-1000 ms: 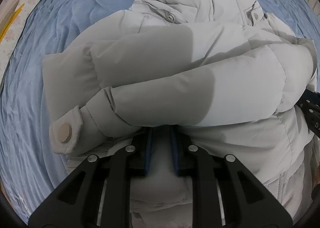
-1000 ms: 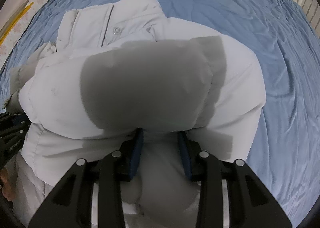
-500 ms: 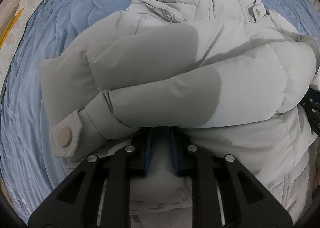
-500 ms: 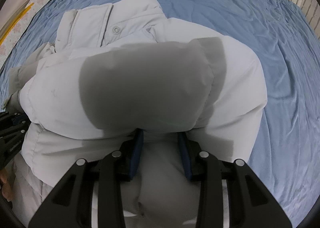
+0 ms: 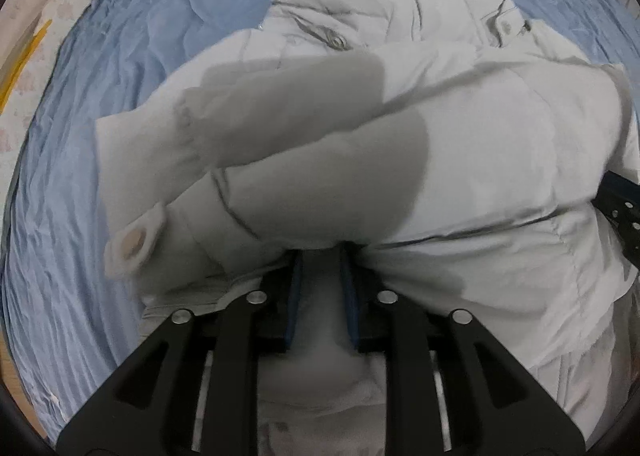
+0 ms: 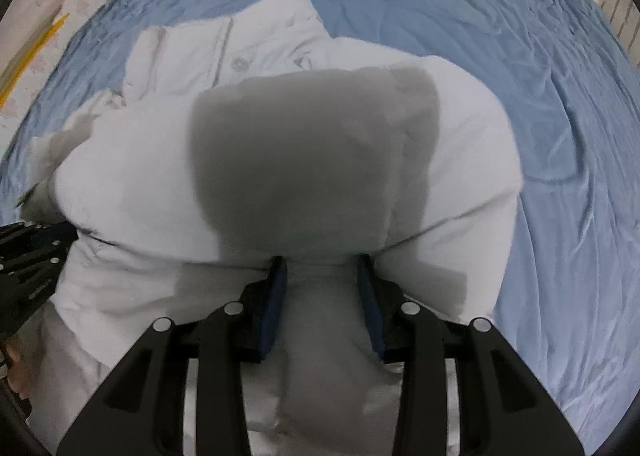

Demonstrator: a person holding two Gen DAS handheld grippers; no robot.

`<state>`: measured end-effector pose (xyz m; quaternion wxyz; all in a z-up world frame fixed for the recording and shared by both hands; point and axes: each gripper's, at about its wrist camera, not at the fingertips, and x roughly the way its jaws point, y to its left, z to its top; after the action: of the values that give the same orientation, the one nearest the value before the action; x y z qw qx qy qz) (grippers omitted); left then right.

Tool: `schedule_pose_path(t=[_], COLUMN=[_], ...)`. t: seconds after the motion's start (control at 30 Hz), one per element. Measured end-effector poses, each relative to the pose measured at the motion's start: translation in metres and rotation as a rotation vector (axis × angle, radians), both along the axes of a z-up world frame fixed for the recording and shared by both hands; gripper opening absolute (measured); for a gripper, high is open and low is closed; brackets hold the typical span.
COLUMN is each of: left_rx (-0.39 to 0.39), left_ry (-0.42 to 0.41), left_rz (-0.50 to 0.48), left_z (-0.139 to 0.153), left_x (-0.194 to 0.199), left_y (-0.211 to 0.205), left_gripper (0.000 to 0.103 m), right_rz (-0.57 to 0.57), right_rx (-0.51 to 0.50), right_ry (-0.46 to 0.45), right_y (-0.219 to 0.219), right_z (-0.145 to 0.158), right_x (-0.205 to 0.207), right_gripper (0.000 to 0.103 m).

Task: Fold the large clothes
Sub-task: 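Press the folded sleeves flat with both grippers, then lift both grippers and move them to the jacket hem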

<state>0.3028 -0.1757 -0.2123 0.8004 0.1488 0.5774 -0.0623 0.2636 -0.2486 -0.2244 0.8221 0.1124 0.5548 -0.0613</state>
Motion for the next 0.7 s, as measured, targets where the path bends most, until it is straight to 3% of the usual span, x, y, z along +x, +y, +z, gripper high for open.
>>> schedule_pose_path(t=[0.07,0.2,0.23,0.3,0.47,0.53,0.7], left_rx=[-0.025,-0.103,-0.082,-0.034,-0.01,0.0,-0.073], left_ry=[-0.047,-0.159,-0.196,-0.311,-0.417,-0.455,-0.492], left_rz=[0.015,-0.011,-0.015,-0.023,-0.073,-0.078,-0.015], left_z=[0.012,0.043,0.05,0.07,0.101,0.112,0.127], left_x=[-0.01,-0.053,-0.066,-0.098,-0.159,-0.184,-0.237], left_y=[0.006,0.019,0.021,0.025,0.04,0.048,0.093], left_gripper=[0.04,0.051,0.074,0.093,0.094,0.098,0.1], right_rz=[-0.01,-0.022,-0.025,-0.05,-0.109,-0.11,-0.133], right_rx=[0.02,-0.037,-0.041,-0.036,-0.014,-0.006,-0.039], right_ry=[-0.067,-0.192,-0.209,-0.234,-0.273,-0.274,-0.284], right_y=[-0.001,0.004,0.005,0.006,0.014,0.019,0.028], right_z=[0.01,0.033,0.037,0.045,0.062,0.064,0.063], right_x=[-0.018,-0.072,-0.086,-0.119,-0.19,-0.211,-0.269], right_gripper=[0.056,0.058,0.058,0.058,0.06,0.071,0.071])
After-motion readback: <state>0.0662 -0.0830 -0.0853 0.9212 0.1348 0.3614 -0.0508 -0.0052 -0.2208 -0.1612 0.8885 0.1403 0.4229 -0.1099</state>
